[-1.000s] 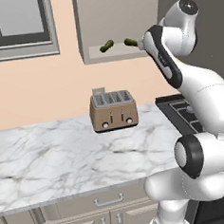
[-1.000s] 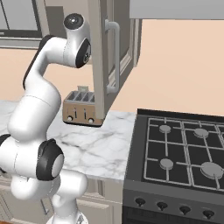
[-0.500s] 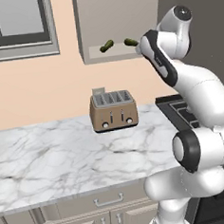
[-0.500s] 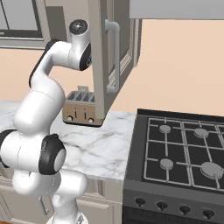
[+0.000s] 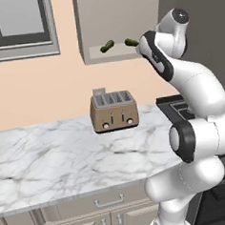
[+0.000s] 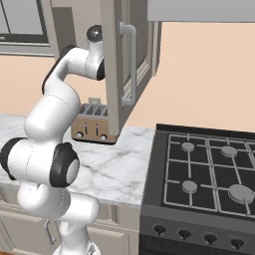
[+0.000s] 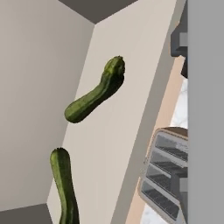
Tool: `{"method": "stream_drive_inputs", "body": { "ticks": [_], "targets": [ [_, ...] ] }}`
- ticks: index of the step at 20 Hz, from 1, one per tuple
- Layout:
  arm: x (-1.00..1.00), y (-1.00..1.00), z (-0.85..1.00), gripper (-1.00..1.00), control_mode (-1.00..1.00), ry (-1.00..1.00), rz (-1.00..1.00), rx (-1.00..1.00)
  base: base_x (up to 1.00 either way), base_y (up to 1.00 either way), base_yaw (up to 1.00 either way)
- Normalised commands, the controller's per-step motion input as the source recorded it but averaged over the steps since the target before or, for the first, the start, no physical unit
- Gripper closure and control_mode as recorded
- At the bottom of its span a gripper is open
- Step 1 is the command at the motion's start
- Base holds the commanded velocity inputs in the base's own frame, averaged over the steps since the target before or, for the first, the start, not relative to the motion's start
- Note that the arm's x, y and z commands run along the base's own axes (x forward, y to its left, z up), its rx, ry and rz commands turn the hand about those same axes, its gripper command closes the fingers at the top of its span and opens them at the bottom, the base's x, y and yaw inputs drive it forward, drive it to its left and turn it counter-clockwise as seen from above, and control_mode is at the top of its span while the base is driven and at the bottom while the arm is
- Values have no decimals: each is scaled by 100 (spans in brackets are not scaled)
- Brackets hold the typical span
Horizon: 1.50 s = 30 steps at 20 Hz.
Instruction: Pick the squashs from the cabinet and place them in one bowl. Pick the lemon from the sink and place it in the other bowl.
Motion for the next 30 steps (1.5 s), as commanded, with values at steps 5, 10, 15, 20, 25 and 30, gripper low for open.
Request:
{"method": "stream_drive_inputs", "body": {
  "ticks": [5,10,15,20,25,30],
  "targets": [
    [41,-12,0,-100,-100,-1,3,0,0,0,0],
    [56,-5,0,-100,-100,0,2,0,0,0,0],
    [53,-4,3,-100,-100,0,1,0,0,0,0],
    [44,-1,9,-100,-100,0,3,-1,0,0,0],
    [49,0,-1,-100,-100,1,8,0,0,0,0],
    [44,0,-21,-100,-100,7,11,2,0,0,0]
  ]
}}
